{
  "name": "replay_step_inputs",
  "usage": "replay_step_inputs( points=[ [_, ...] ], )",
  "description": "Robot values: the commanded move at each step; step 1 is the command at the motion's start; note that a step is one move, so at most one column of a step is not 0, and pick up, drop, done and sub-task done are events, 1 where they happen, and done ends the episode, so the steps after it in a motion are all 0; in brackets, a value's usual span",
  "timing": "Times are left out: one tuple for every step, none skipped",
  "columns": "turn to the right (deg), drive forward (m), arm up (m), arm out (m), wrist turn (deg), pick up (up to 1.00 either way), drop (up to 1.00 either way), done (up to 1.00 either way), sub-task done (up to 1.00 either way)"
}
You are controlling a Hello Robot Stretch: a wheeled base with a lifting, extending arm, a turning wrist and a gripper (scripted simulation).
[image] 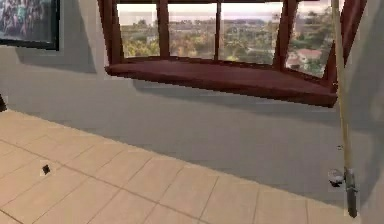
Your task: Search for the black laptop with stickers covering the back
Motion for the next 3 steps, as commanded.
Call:
replay_step_inputs(
  points=[
    [-15.0, 0.0, 0.0, 0.0, 0.0, 0.0, 0.0, 0.0, 0.0],
    [0.0, 0.35, 0.0, 0.0, 0.0, 0.0, 0.0, 0.0, 0.0],
    [-45.0, 0.0, 0.0, 0.0, 0.0, 0.0, 0.0, 0.0, 0.0]
  ],
)
